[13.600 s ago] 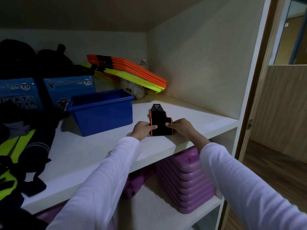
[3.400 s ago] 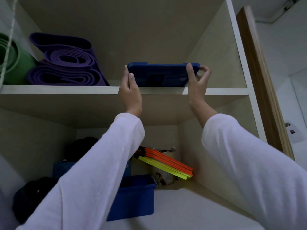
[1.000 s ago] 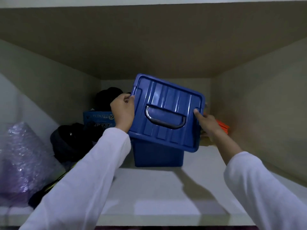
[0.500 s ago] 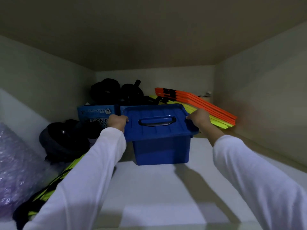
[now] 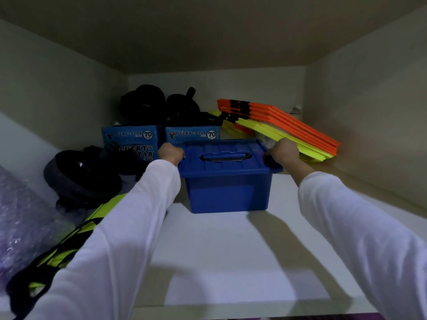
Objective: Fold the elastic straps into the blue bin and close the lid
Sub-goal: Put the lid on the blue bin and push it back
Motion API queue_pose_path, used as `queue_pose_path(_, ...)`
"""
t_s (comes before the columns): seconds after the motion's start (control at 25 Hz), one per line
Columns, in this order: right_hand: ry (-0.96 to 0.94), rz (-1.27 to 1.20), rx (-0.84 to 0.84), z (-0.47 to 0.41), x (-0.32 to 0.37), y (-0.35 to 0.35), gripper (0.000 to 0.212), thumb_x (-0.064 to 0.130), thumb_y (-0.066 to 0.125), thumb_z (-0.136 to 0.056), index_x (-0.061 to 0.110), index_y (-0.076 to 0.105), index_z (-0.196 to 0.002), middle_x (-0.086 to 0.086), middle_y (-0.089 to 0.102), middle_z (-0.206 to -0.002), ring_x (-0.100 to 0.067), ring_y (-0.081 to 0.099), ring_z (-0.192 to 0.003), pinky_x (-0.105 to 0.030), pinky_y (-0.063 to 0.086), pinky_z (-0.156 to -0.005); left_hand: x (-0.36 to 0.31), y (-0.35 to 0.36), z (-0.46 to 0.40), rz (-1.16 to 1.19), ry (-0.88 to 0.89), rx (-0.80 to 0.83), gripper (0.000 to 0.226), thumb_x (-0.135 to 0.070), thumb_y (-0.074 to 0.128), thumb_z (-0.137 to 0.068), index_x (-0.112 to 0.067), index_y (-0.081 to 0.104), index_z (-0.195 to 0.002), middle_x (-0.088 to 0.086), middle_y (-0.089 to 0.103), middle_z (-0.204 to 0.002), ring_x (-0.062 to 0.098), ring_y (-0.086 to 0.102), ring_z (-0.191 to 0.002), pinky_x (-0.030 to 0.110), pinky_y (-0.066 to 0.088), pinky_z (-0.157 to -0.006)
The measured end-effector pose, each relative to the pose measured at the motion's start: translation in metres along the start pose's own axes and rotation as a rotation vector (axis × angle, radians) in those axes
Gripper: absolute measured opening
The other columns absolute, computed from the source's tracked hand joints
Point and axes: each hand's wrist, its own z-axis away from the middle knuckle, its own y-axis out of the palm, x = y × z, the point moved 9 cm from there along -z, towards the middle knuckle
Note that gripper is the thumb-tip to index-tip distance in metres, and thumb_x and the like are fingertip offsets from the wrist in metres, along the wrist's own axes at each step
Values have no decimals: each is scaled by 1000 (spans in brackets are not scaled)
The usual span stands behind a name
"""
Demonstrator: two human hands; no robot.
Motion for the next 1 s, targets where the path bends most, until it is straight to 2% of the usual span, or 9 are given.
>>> queue_pose_path(0.08,-1,37,-8,-3,-1,0,28,14,59,-87,-5,63,-107,-24,64,-115,-30,58,-87,-30,38,-55,-1,8,-5,-69,30,7,32,0,62,-85,14,60,-113,26,62,-121,27,57,-93,38,49,-89)
queue_pose_path(0.16,-24,75,-15,-7,0,2,25,13,57,-88,-6,64,-103,-25,65,-114,-30,58,-86,-29,36,-51,-3,13,-11,-130,49,9,33,-2,61,-86,13,59,-115,26,60,-123,35,60,-108,38,50,-89)
queue_pose_path(0.24,-33,105,-18,-11,1,5,18,12,57,-89,-4,61,-82,-25,65,-113,-32,60,-88,-29,38,-57,-4,18,-15,-209,53,24,35,-7,59,-88,11,58,-117,25,60,-125,36,59,-114,38,50,-89)
queue_pose_path(0.36,-22,116,-28,-18,-1,11,39,12,58,-89,10,38,-55,-24,66,-111,-26,50,-79,-26,29,-43,-1,23,-21,-267,41,31,37,-11,59,-90,9,56,-121,23,58,-127,35,58,-116,37,50,-90)
queue_pose_path(0.52,-44,111,-11,-25,-1,17,38,14,58,-89,9,39,-56,-25,65,-110,-26,49,-79,-26,31,-44,-1,29,-27,-278,48,32,34,-10,53,-93,10,55,-120,24,58,-127,35,58,-115,37,50,-90)
queue_pose_path(0.68,-48,82,-13,-26,-4,27,20,21,59,-90,4,56,-79,-22,66,-107,-32,60,-88,-34,46,-65,1,38,-29,-327,80,46,33,-8,47,-95,11,54,-120,26,57,-127,37,56,-116,38,48,-91)
queue_pose_path(0.8,49,13,22,-26,-17,31,34,27,59,-90,12,46,-61,-15,63,-92,-26,56,-80,-32,44,-61,6,39,-31,-309,71,43,33,-10,47,-95,10,55,-119,25,58,-126,38,57,-115,38,49,-90)
queue_pose_path(0.92,176,-245,141,-23,-28,43,35,29,59,-89,15,44,-61,-10,57,-90,-23,53,-82,-27,42,-58,16,37,-32,-239,3,53,33,-13,52,-93,7,56,-119,23,60,-124,36,59,-112,35,50,-84)
queue_pose_path(1.0,259,-368,165,-20,-33,47,36,29,62,-88,11,45,-62,-12,58,-83,-25,55,-76,-31,45,-60,21,37,-32,-174,-36,71,36,-13,54,-92,5,54,-122,21,59,-126,34,59,-113,35,49,-86)
